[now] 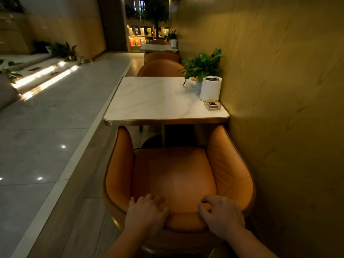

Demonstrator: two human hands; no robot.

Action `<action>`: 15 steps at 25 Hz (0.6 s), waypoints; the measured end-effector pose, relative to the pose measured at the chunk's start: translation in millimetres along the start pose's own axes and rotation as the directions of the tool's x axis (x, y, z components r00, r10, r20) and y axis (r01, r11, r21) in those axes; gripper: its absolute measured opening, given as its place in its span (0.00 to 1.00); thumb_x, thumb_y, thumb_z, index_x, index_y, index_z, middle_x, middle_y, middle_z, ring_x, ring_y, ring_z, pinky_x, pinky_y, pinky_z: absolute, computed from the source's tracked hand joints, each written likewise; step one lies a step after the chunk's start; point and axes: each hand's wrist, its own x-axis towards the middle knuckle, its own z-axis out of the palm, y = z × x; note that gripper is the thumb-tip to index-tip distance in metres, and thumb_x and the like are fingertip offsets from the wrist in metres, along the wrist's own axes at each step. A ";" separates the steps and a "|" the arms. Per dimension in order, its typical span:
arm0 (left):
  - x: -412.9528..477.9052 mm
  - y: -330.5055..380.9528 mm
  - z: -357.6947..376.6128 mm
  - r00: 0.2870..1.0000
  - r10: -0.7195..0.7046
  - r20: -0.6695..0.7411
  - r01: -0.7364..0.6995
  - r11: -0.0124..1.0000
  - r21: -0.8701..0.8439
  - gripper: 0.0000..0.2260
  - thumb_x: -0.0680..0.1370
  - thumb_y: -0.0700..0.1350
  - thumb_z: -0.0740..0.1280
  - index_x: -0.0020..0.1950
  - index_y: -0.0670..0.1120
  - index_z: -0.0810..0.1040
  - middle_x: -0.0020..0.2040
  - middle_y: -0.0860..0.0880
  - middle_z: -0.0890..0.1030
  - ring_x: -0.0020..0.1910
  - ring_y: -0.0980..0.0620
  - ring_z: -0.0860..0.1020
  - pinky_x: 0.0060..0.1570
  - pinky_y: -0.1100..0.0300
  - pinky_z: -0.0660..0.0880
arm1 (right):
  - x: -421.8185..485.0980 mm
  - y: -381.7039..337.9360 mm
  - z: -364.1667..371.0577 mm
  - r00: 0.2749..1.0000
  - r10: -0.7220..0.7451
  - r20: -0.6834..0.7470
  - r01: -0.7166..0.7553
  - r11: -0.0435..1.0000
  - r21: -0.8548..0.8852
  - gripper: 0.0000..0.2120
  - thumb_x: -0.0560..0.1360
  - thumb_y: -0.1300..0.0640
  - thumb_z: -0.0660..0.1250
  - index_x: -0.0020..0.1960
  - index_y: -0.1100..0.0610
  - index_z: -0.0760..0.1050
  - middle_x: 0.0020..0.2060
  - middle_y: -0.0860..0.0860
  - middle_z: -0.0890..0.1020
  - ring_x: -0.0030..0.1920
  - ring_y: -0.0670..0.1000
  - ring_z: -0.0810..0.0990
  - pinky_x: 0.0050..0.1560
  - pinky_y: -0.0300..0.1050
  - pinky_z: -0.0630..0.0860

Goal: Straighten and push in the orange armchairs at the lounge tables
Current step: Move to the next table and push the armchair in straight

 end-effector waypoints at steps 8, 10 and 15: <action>3.4 -4.0 10.1 0.995 0.095 -0.021 -0.092 0.988 0.122 0.27 0.76 0.65 0.44 0.70 0.59 0.68 0.71 0.54 0.69 0.68 0.48 0.68 0.71 0.35 0.55 | 1.8 4.0 4.0 1.000 0.015 -0.008 -0.015 1.000 0.009 0.24 0.78 0.35 0.54 0.69 0.43 0.71 0.62 0.45 0.78 0.60 0.49 0.75 0.60 0.49 0.72; 6.8 -5.2 11.0 0.997 0.066 -0.044 -0.062 0.995 0.081 0.28 0.76 0.67 0.44 0.70 0.59 0.68 0.69 0.55 0.70 0.67 0.49 0.69 0.71 0.36 0.56 | 2.7 3.2 3.7 1.000 0.000 -0.011 0.000 1.000 0.013 0.24 0.79 0.36 0.55 0.70 0.44 0.70 0.63 0.46 0.77 0.62 0.49 0.75 0.61 0.49 0.71; 11.4 -5.2 14.1 0.991 0.130 0.004 -0.128 0.972 0.197 0.33 0.71 0.66 0.39 0.68 0.59 0.68 0.73 0.54 0.67 0.69 0.46 0.66 0.68 0.33 0.57 | 1.5 5.6 1.0 0.997 -0.028 -0.066 0.030 0.999 0.032 0.22 0.79 0.39 0.56 0.70 0.44 0.71 0.63 0.45 0.77 0.63 0.47 0.74 0.60 0.46 0.72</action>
